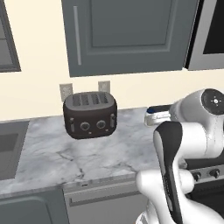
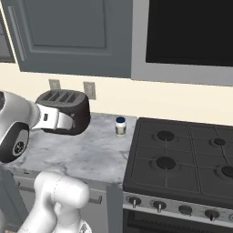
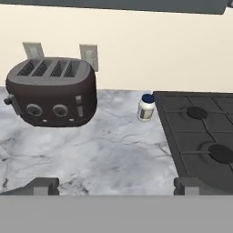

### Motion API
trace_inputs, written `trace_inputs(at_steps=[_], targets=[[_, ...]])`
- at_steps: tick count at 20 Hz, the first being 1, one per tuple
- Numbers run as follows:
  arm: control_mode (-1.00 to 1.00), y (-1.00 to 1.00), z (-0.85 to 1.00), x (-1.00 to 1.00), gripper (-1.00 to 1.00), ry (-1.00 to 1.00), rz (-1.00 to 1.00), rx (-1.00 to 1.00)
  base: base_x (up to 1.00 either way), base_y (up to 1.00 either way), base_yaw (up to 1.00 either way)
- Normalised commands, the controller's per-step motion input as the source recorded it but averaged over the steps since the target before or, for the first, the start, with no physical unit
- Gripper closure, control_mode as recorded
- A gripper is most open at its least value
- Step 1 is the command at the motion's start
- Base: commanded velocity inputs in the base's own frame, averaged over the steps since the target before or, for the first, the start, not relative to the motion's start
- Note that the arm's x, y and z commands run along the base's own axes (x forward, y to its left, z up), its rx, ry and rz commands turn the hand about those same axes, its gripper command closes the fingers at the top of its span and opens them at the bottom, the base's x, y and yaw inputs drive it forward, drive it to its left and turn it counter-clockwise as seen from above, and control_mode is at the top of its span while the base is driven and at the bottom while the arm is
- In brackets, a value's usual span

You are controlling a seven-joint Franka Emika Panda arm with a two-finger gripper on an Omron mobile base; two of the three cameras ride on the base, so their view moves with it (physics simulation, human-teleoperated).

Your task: Collect the turmeric, mayonnaise, and shaker from the cabinet and place them next to the stove.

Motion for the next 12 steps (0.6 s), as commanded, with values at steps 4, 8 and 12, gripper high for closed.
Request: trace_inputs(at_steps=[4,8,12], targets=[[-1.00,0.04,-0.34,-0.38,-1.00,0.00,-0.01,0.00,0.00,0.00,0.00],[-1.00,0.00,-0.21,-0.48,-1.00,-0.01,-0.04,0.01,0.00,0.00,0.00],[-1.00,0.00,-0.14,-0.49,-1.00,0.00,-0.03,0.00,0.00,0.00,0.00]])
